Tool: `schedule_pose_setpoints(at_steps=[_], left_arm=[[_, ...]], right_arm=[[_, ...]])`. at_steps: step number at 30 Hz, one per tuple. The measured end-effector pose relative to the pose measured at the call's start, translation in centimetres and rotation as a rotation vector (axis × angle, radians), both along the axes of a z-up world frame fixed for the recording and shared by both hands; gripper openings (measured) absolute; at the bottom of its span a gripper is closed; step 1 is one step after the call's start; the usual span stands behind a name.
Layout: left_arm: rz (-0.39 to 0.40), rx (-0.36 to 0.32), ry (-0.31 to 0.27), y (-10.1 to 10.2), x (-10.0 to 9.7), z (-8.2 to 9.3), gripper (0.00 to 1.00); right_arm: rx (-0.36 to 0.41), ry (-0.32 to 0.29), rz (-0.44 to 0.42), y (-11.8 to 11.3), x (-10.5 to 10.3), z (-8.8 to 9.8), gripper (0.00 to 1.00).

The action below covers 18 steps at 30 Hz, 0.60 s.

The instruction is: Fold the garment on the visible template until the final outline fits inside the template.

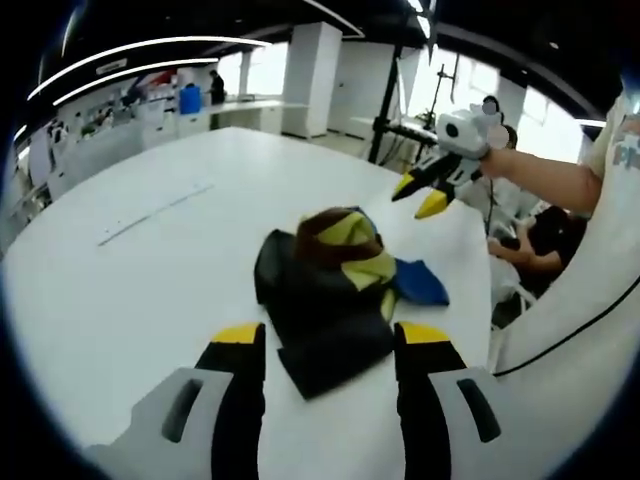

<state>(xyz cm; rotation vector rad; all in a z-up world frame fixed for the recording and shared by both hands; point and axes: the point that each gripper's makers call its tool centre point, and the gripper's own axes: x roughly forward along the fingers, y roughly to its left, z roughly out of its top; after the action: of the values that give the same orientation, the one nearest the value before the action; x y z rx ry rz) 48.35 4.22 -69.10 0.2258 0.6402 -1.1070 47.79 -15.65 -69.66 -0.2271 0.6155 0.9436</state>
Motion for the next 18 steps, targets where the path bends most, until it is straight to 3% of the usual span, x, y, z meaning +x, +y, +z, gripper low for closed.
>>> schedule_pose_setpoints(at_steps=[18], left_arm=[[-0.005,0.009,-0.005,-0.46,0.21,-0.61,0.41]], right_arm=[[-0.007,0.01,0.01,0.7,0.29,-0.75,0.2]])
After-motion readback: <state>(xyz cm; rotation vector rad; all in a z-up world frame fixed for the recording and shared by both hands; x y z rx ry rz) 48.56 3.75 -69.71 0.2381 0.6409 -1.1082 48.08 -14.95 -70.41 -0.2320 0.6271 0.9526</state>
